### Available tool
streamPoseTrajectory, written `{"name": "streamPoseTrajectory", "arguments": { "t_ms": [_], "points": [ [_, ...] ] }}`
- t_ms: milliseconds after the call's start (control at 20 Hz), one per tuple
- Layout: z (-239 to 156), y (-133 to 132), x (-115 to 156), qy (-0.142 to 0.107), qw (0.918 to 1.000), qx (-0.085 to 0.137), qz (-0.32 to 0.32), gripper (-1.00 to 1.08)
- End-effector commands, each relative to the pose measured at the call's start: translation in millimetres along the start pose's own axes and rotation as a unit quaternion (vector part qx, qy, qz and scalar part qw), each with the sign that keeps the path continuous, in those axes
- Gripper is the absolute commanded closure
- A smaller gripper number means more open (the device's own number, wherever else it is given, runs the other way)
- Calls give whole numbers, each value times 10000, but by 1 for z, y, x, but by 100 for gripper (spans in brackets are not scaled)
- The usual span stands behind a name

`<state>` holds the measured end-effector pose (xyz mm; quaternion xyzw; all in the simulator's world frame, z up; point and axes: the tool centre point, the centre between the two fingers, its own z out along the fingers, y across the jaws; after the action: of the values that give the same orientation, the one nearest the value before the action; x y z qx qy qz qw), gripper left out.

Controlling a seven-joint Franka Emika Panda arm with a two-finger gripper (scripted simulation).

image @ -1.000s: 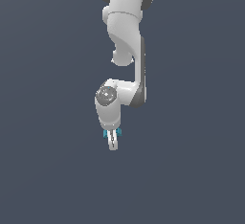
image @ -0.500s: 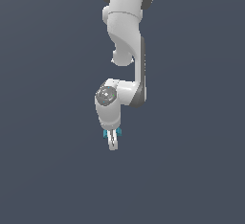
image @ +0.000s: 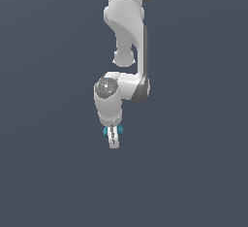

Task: Pick up the object and move it to a goal position.

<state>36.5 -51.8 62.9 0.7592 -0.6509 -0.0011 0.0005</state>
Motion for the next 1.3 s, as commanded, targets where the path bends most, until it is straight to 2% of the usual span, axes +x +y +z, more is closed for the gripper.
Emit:
{"name": "streamPoseTrajectory", "arguments": {
  "t_ms": [0,800,1250],
  "points": [
    [-21,0,0,0,10000,12,2,108],
    [-201,1,4,9,10000,8,12,108],
    [-264,-1,4,10,10000,9,5,108]
  ]
}}
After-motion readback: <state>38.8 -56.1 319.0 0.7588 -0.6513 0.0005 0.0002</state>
